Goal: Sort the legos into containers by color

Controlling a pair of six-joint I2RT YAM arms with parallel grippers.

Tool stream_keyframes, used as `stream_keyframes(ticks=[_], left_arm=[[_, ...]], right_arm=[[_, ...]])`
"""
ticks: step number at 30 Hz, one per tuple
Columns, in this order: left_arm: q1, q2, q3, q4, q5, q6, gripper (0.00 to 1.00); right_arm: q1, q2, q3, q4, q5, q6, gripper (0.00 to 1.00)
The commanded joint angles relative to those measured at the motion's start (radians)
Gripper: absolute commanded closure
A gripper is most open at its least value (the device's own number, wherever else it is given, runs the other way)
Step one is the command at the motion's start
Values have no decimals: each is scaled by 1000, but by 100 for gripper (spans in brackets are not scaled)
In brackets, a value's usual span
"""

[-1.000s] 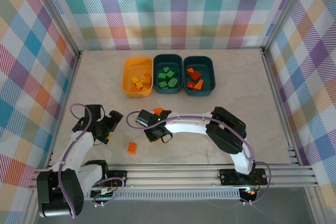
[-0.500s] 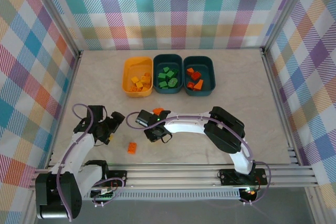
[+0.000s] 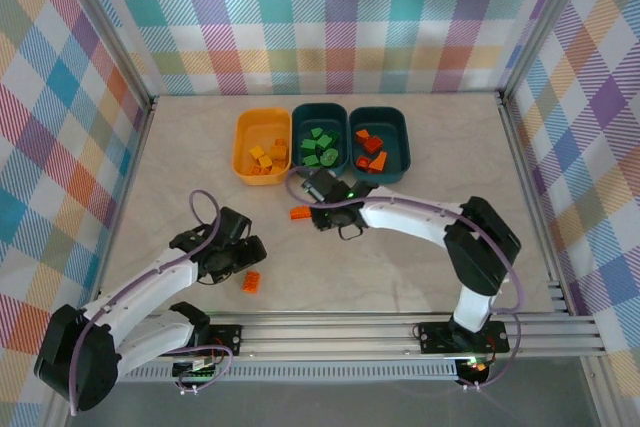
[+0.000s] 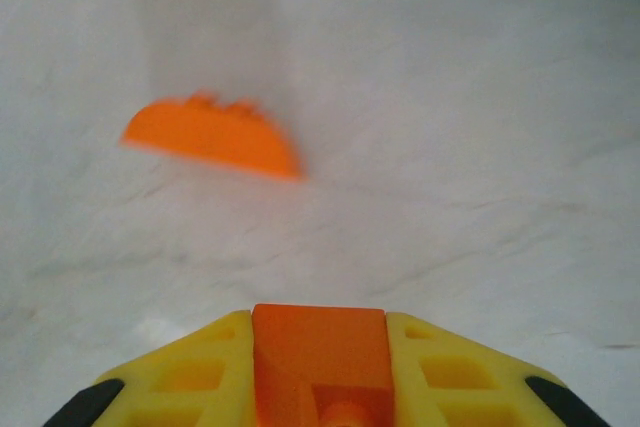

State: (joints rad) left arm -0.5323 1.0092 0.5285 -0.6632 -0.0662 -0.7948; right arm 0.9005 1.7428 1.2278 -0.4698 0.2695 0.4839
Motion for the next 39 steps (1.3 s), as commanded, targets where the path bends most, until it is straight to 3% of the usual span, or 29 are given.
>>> stream_keyframes(ticks=[1, 7, 14, 17, 23, 25, 27, 33, 39], left_arm=[[-79, 45, 27, -50, -36, 45, 14], [-192, 139, 57, -64, -48, 88, 16], [-221, 240, 59, -41, -68, 102, 26], [-230, 253, 59, -23, -56, 106, 34], [-241, 260, 69, -29, -66, 105, 46], [-242, 239, 62, -13, -68, 97, 52], [-242, 213, 59, -1, -67, 93, 55], [-242, 216, 61, 27, -61, 106, 62], [-243, 275, 71, 61, -29, 120, 67]], right_arm=[[-74, -66, -30, 5, 29, -47, 75], [-311, -117, 19, 36, -18, -102, 74], [-493, 24, 175, 16, -109, -121, 73], [-538, 114, 249, 1, -134, -123, 73], [-555, 302, 416, -64, -147, -136, 69], [-557, 340, 455, -84, -143, -133, 57], [-557, 347, 467, -91, -137, -129, 52], [-555, 237, 402, -55, -125, -126, 40], [-546, 5, 166, 59, -114, -96, 34]])
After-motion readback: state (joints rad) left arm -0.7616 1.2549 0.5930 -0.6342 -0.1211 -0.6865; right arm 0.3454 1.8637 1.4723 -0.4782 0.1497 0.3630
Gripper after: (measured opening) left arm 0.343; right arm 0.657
